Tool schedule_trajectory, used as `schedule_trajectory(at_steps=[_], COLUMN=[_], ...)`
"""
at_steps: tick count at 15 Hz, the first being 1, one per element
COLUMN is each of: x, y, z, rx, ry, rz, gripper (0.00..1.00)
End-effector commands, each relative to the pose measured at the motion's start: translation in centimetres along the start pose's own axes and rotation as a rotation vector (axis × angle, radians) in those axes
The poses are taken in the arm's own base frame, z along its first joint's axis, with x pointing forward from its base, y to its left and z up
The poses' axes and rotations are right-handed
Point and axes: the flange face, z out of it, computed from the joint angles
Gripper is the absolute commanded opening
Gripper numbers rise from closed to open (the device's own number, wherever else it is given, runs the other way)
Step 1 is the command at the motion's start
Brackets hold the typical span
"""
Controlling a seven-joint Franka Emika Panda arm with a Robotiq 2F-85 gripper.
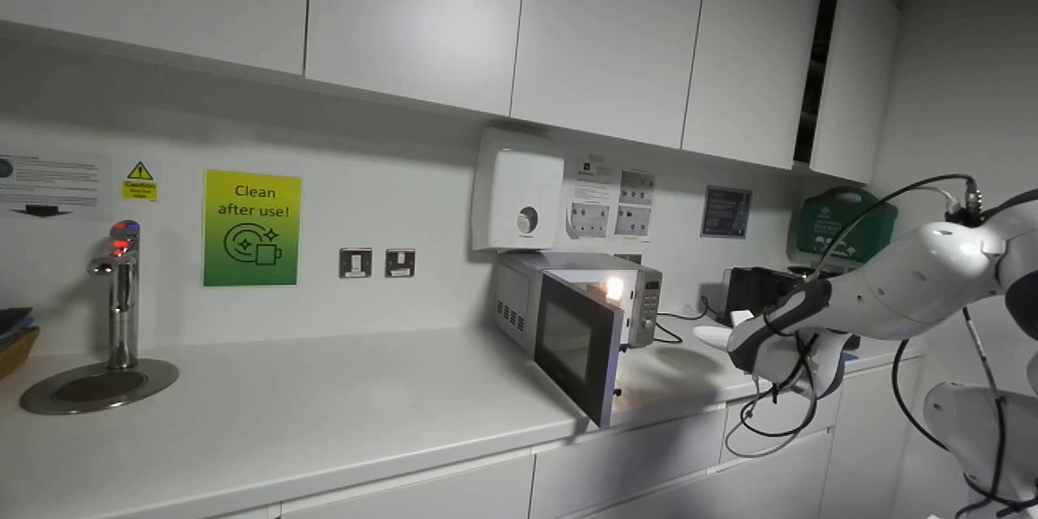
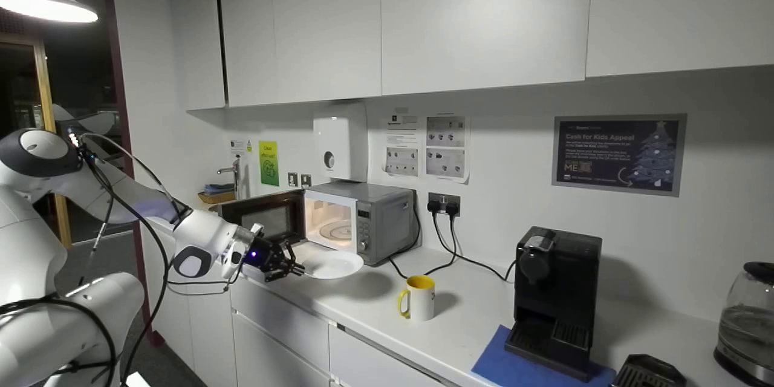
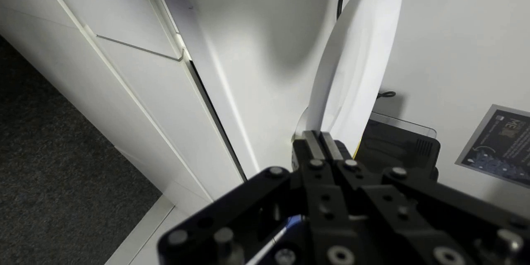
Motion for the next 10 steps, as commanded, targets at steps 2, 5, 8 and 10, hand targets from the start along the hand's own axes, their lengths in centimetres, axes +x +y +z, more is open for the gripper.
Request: schedule_trajectory(at_steps=[2, 5, 8, 10], x=[-0.16, -0.31, -0.32, -0.58], y=[-0.02, 0.01, 0.02, 0.01], z=[0.09, 0.08, 0.08, 0.06], rx=[-0.001, 0.0, 0.0, 0.008], ry=[0.0, -0.003, -0.003, -0.005], rz=[-0.018, -0.026, -0.027, -0.027], gripper=[0.02, 0.02, 0.02, 0.01])
